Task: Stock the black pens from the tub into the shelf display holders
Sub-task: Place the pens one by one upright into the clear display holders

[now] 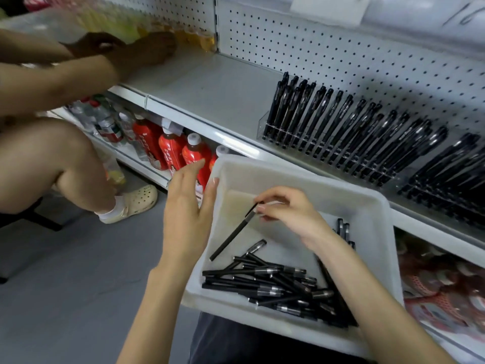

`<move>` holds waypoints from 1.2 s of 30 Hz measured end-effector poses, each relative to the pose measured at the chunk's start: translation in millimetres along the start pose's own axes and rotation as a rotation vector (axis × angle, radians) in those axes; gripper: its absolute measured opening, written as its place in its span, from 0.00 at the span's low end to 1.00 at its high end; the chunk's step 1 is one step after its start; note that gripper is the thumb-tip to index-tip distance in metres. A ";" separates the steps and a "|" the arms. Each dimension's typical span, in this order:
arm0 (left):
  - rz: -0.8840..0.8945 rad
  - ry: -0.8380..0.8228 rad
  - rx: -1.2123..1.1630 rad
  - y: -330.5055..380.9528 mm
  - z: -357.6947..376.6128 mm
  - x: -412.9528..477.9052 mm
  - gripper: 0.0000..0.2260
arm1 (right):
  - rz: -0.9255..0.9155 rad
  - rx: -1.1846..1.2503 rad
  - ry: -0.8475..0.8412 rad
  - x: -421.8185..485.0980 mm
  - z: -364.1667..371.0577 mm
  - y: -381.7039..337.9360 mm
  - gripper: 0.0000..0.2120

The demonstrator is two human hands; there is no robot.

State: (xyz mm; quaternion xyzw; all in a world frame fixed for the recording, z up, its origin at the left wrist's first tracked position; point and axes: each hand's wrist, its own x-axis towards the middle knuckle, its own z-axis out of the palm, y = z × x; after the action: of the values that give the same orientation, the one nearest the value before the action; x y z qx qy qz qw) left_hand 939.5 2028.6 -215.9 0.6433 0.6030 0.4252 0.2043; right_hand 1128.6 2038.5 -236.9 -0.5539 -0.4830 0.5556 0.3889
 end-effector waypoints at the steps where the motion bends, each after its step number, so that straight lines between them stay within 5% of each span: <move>1: 0.030 -0.002 -0.009 5.6 0.7 1.7 0.21 | -0.028 0.045 0.016 -1.0 -9.2 -10.3 0.07; 5: -0.032 -0.260 -0.220 26.6 12.2 14.4 0.21 | -0.188 0.095 0.054 -5.6 -39.7 -48.2 0.09; 8: -0.069 -0.463 -0.304 40.9 26.3 26.1 0.11 | -0.278 0.085 0.078 -5.7 -54.8 -68.1 0.10; 13: -0.086 -0.565 -0.402 57.1 38.6 34.9 0.09 | -0.314 0.077 0.127 -4.7 -68.9 -83.2 0.11; 19: -0.112 -0.461 -0.435 67.5 56.4 42.0 0.07 | -0.285 0.205 0.290 -0.3 -64.3 -76.0 0.09; 25: 0.048 -0.347 -0.206 67.3 82.7 49.2 0.04 | -0.290 0.209 0.395 2.1 -72.1 -76.5 0.11; 31: 0.170 -0.223 0.105 52.1 76.9 91.1 0.22 | -0.560 -0.123 0.702 15.3 -93.5 -109.3 0.13; 36: 0.176 -0.331 0.324 36.6 86.0 130.1 0.30 | -0.665 -0.233 0.688 38.5 -95.3 -118.7 0.16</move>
State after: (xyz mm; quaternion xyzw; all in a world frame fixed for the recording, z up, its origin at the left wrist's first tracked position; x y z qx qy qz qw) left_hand 1018.2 2166.7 -196.1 0.7786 0.5632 0.2281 0.1568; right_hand 1207.6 2113.2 -123.6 -0.5609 -0.5362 0.1285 0.6175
